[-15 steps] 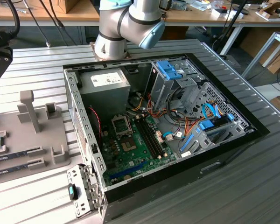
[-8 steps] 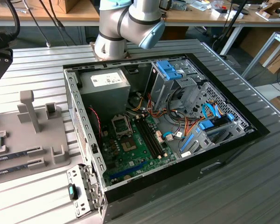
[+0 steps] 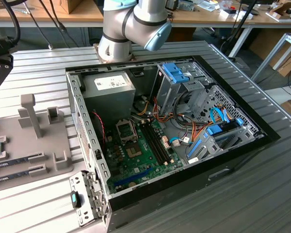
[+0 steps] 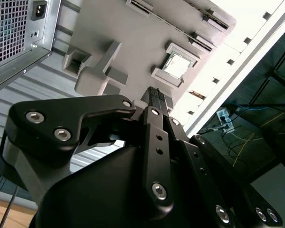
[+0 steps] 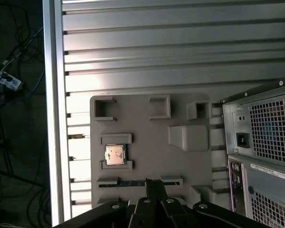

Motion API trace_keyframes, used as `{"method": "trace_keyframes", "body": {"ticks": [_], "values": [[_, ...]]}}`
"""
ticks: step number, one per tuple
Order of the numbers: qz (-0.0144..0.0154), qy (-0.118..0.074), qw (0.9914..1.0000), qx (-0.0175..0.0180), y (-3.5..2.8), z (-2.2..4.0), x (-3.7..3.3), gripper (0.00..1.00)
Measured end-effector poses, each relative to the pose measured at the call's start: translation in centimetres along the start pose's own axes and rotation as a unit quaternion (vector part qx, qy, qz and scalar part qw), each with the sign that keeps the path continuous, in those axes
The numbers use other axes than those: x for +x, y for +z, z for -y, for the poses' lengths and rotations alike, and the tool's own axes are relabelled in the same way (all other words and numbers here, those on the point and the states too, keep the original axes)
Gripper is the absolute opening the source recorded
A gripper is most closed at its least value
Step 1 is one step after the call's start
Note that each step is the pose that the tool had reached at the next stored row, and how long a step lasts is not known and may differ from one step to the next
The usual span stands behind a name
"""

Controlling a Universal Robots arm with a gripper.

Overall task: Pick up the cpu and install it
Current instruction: 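Reach for the cpu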

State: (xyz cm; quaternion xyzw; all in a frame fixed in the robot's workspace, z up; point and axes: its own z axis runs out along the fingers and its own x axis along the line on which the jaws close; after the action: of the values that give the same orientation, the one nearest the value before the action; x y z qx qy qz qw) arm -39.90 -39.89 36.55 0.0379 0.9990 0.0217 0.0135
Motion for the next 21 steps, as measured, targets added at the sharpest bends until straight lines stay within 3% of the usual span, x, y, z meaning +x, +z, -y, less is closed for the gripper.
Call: {"method": "trace_keyframes", "body": {"ticks": [21], "values": [[0.0,0.0,1.0,0.0,0.42,0.06,0.47,0.11]]}}
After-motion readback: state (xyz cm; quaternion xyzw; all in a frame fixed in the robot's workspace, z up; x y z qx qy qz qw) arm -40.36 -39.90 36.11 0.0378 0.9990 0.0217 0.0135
